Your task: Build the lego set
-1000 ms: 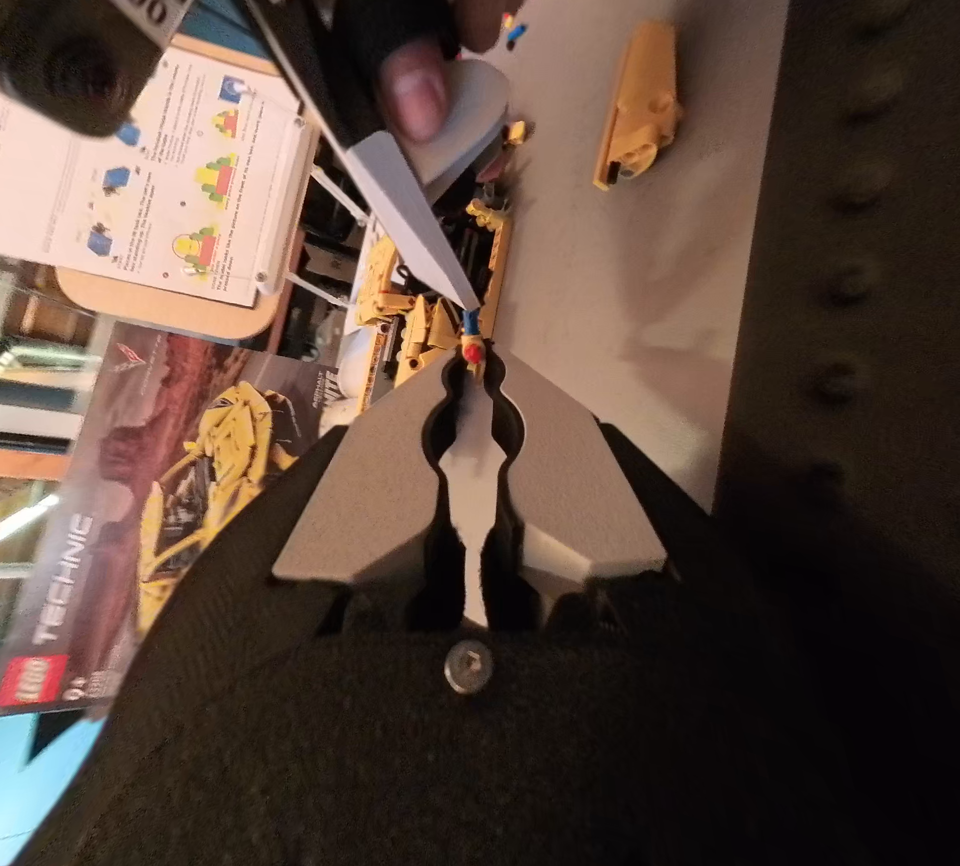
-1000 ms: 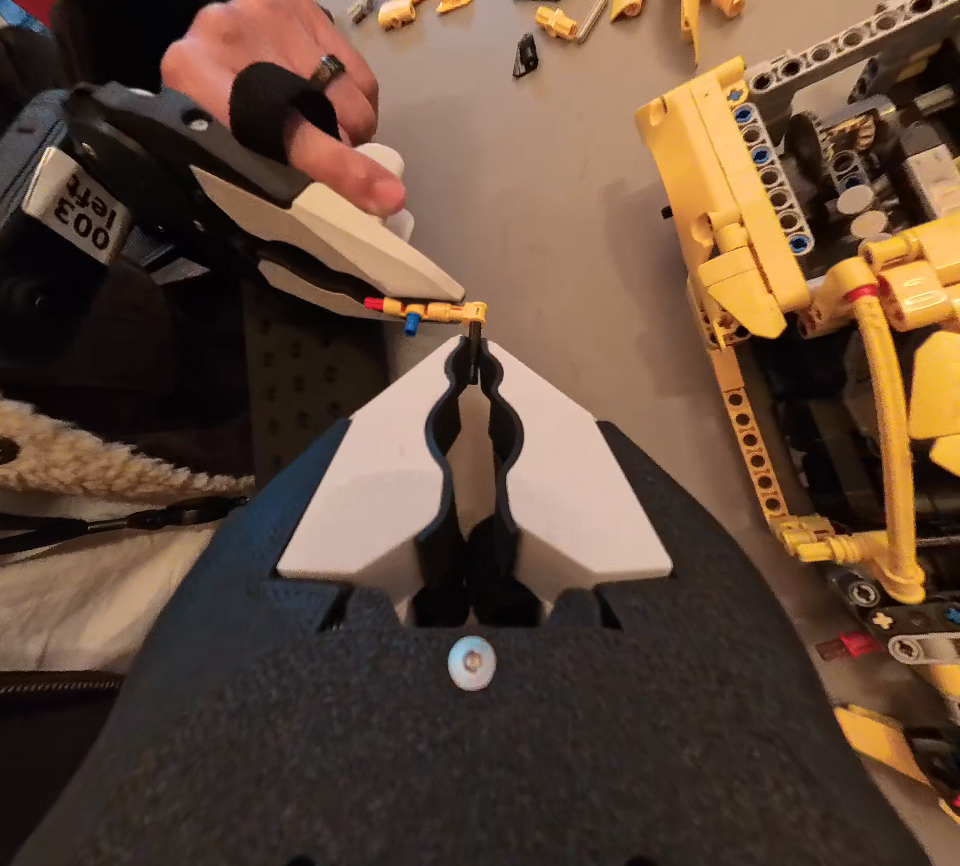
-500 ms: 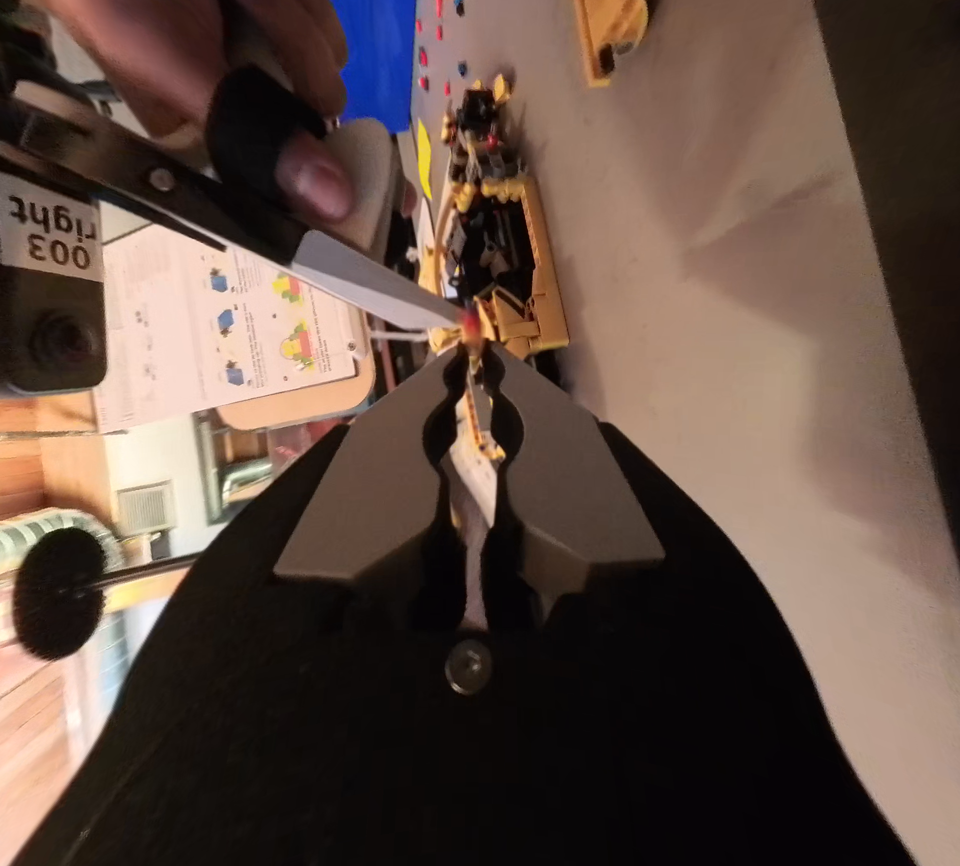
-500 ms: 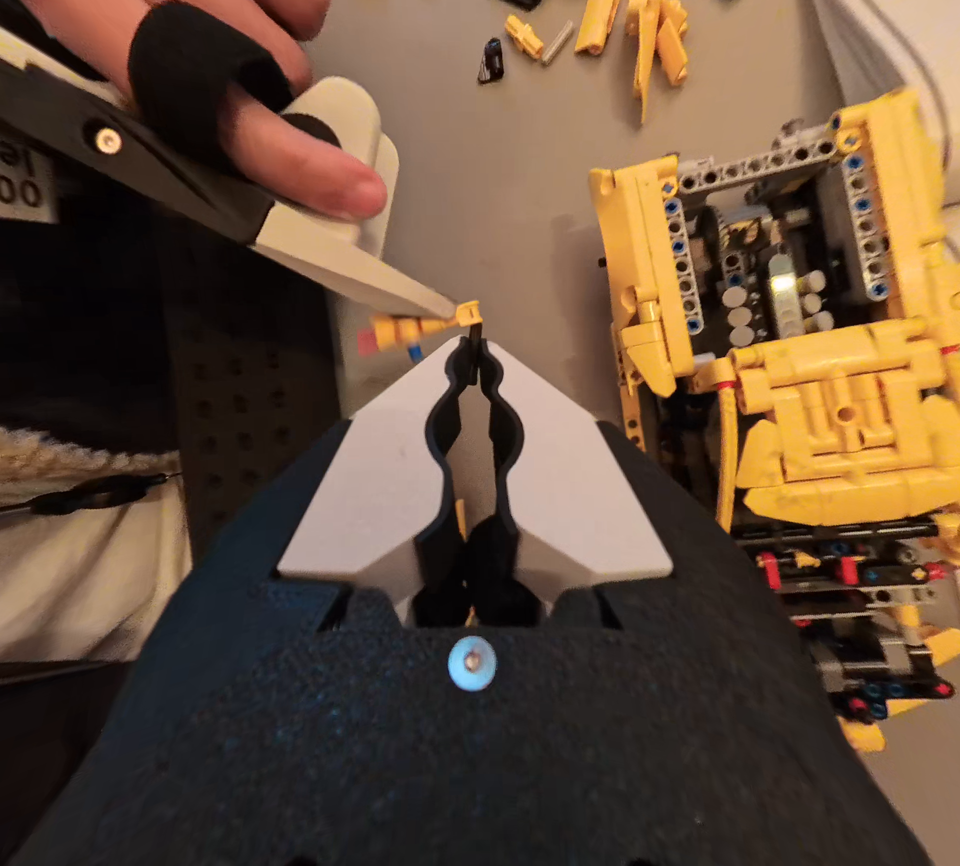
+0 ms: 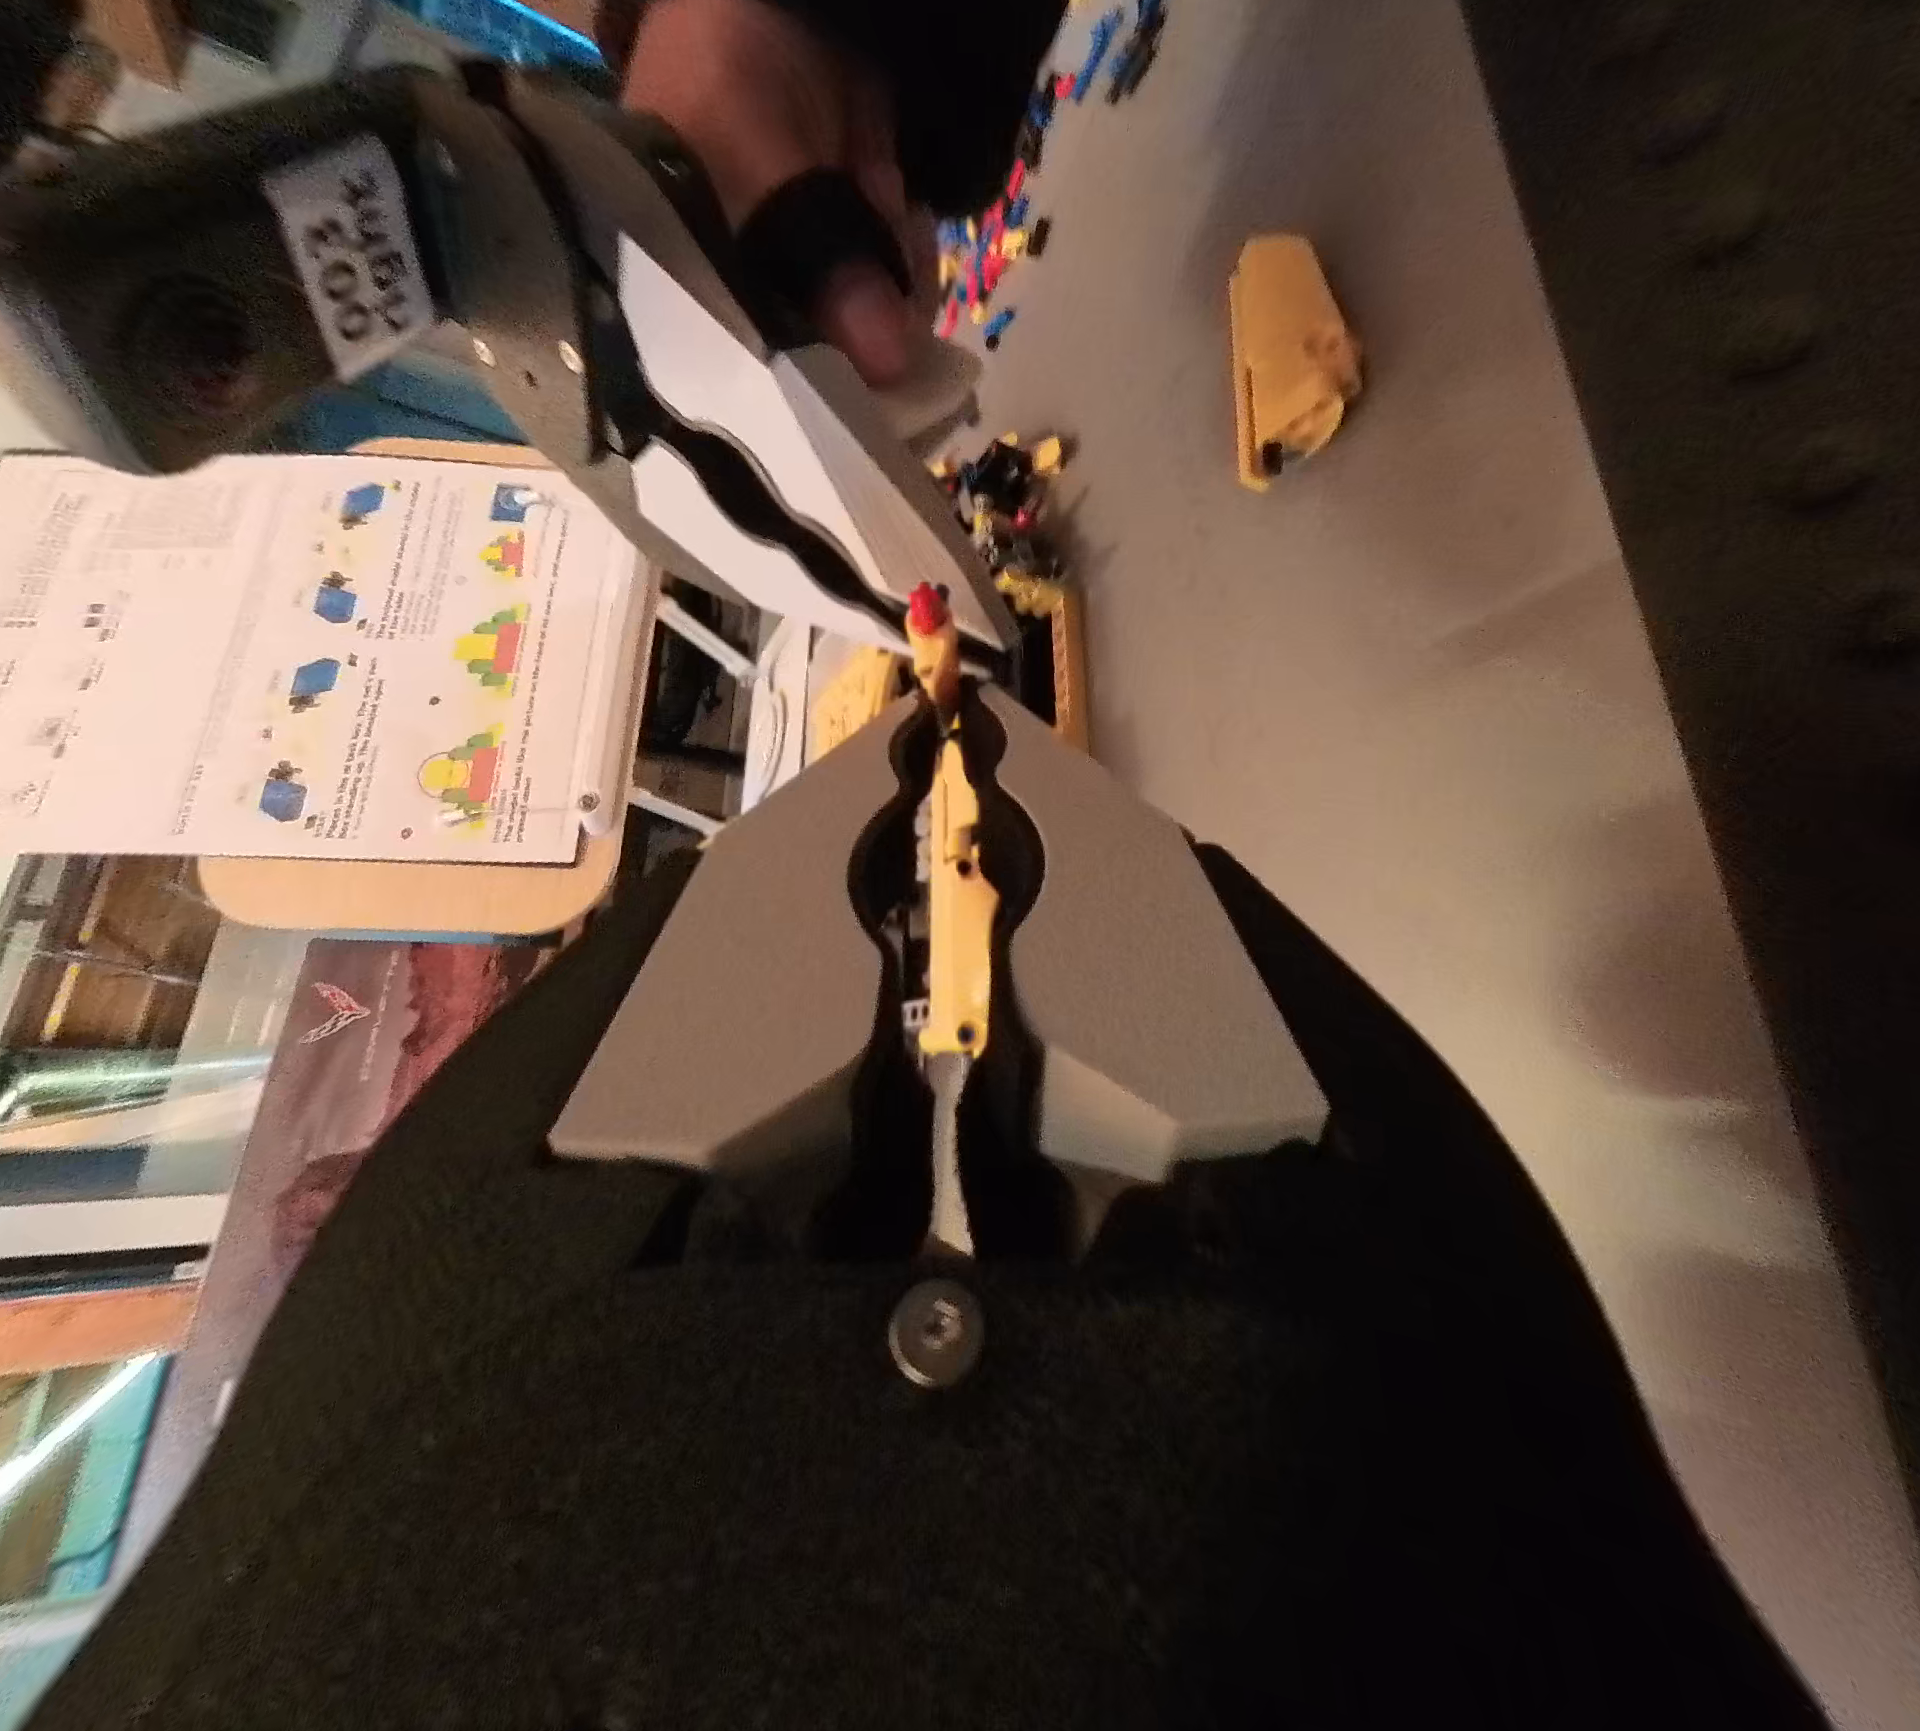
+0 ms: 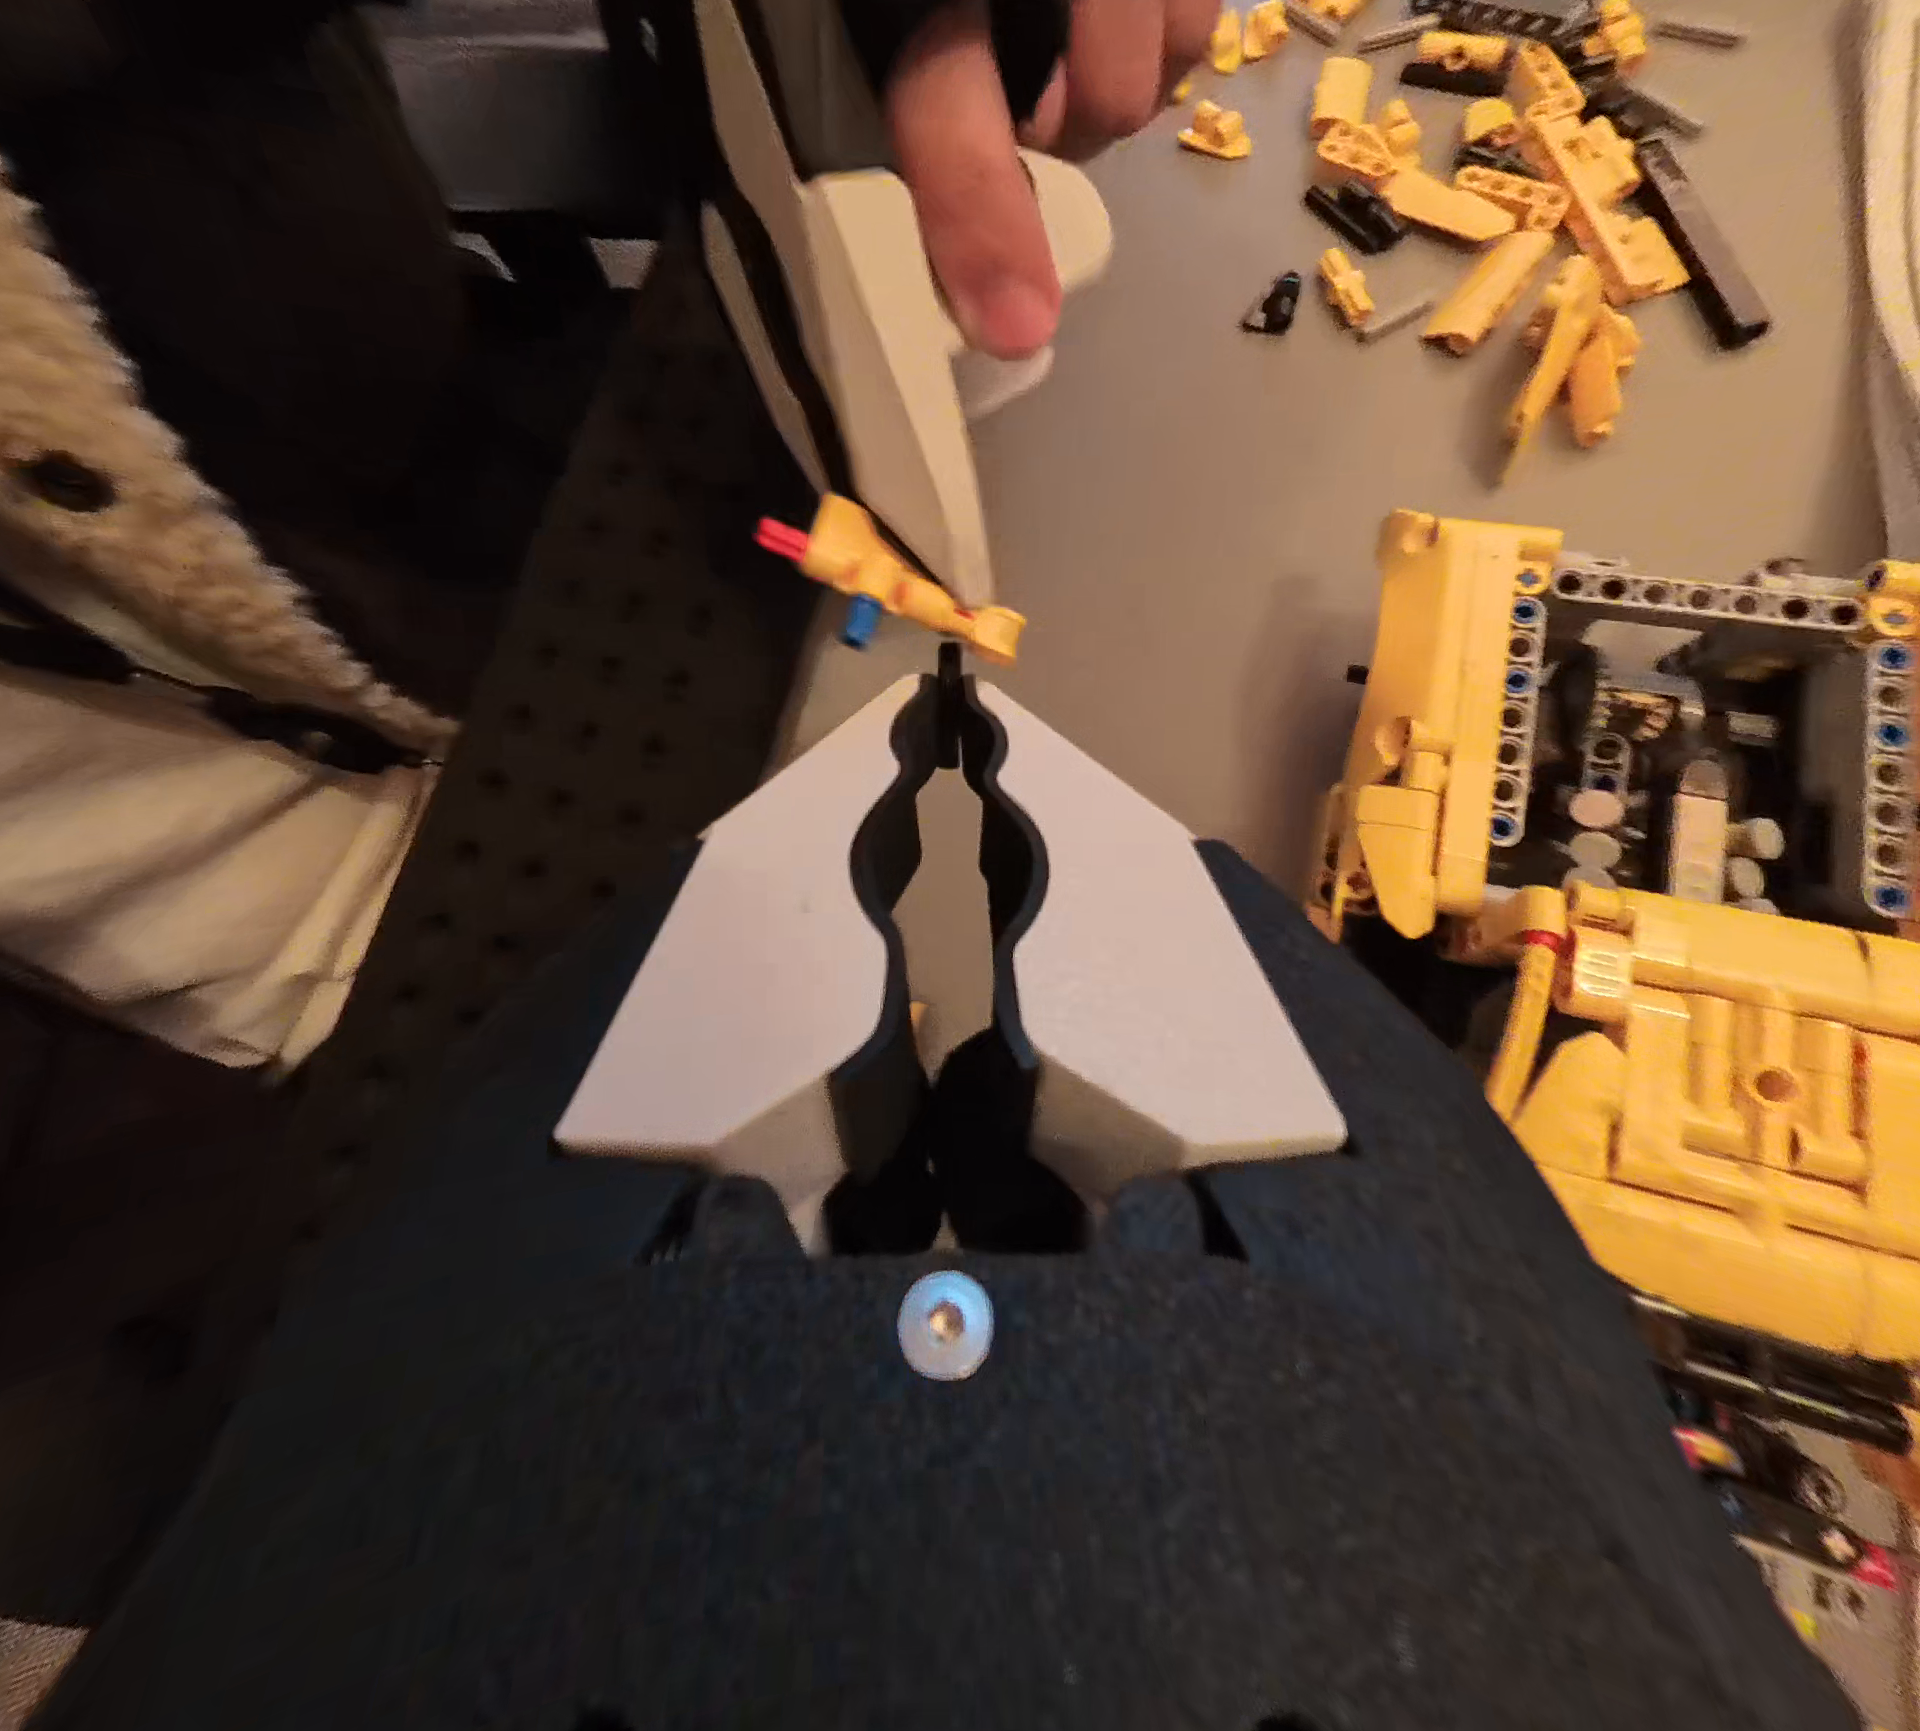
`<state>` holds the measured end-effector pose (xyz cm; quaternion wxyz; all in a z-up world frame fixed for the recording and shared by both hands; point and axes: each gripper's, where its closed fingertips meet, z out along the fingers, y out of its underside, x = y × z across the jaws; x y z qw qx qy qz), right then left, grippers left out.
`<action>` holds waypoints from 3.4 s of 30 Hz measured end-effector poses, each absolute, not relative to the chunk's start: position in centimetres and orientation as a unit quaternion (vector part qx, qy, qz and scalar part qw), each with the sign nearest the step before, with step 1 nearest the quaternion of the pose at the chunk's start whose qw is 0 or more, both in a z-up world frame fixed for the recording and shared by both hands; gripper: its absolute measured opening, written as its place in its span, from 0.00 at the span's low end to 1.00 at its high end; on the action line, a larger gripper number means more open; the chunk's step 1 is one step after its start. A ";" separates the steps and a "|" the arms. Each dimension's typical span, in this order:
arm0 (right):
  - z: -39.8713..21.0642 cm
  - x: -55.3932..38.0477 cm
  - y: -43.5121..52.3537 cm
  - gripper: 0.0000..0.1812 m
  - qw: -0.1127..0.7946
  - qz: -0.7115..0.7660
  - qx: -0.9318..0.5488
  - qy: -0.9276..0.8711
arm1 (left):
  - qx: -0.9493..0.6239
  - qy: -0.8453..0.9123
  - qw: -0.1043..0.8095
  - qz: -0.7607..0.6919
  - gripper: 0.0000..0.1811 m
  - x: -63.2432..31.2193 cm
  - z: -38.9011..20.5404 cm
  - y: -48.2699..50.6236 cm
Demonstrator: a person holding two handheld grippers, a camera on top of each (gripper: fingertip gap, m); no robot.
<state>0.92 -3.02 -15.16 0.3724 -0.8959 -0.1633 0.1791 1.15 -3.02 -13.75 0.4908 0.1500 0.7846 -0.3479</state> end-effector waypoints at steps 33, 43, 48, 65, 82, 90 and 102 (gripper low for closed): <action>-15.8 1.9 -3.1 0.01 0.313 0.194 -0.924 -0.099 | 0.112 0.811 0.454 -0.351 0.00 1.1 -16.0 -2.6; -18.5 3.3 -2.9 0.01 0.243 0.174 -0.954 -0.016 | 0.212 0.808 0.514 -0.197 0.00 2.8 -18.5 -2.1; -18.9 3.4 -3.1 0.01 0.210 0.148 -0.966 -0.009 | 0.253 0.800 0.521 -0.159 0.00 2.9 -18.7 -2.2; -21.3 3.9 -3.4 0.01 0.122 0.025 -0.987 -0.103 | 0.313 0.839 0.436 -0.090 0.00 3.1 -21.1 -2.5; -20.6 4.1 -3.6 0.01 0.235 0.097 -0.965 -0.057 | 0.188 0.872 0.388 -0.232 0.00 3.3 -20.2 -2.9; -21.0 4.2 -3.4 0.01 0.195 -0.014 -0.967 -0.160 | 0.187 0.887 0.353 -0.233 0.00 3.2 -20.7 -2.7; -21.3 4.0 -3.4 0.01 0.191 0.020 -0.971 -0.140 | 0.168 0.887 0.360 -0.237 0.00 3.9 -20.9 -2.3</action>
